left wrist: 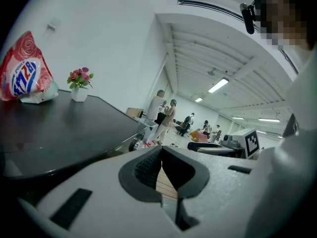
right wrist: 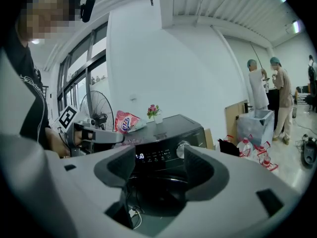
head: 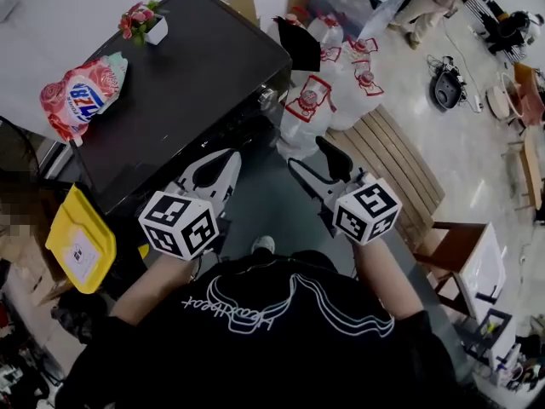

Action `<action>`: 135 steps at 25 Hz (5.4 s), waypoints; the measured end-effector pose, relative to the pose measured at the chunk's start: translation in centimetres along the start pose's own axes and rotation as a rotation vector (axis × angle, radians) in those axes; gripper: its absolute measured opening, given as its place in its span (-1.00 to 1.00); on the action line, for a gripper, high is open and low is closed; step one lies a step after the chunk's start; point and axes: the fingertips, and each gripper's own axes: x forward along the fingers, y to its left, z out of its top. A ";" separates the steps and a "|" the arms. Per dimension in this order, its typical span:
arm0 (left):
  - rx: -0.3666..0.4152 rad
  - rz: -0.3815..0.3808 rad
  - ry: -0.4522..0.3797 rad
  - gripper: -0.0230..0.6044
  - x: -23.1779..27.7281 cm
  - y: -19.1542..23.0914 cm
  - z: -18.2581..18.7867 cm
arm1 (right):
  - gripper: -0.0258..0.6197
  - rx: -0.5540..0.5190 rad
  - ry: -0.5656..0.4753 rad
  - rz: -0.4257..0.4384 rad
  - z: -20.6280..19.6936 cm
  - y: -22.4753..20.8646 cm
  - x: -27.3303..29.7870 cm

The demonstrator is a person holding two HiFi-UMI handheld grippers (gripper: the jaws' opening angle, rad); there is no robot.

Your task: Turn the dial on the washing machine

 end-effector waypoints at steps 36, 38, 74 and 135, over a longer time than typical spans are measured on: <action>-0.221 0.610 -0.182 -0.91 -2.6 3.3 -5.0 | -0.04 -0.328 0.146 0.041 -4.9 -8.6 18.3; -0.223 0.634 -0.192 -0.91 -3.1 3.2 -5.3 | -0.06 -0.320 0.146 0.034 -5.2 -8.7 18.5; -0.303 0.693 -0.304 -0.91 -3.1 1.6 -6.4 | -0.05 0.376 0.188 0.190 -5.4 -9.9 18.5; -0.350 0.689 -0.277 -0.91 -2.7 2.7 -8.7 | 0.15 -0.835 0.042 0.100 -4.8 -7.5 17.0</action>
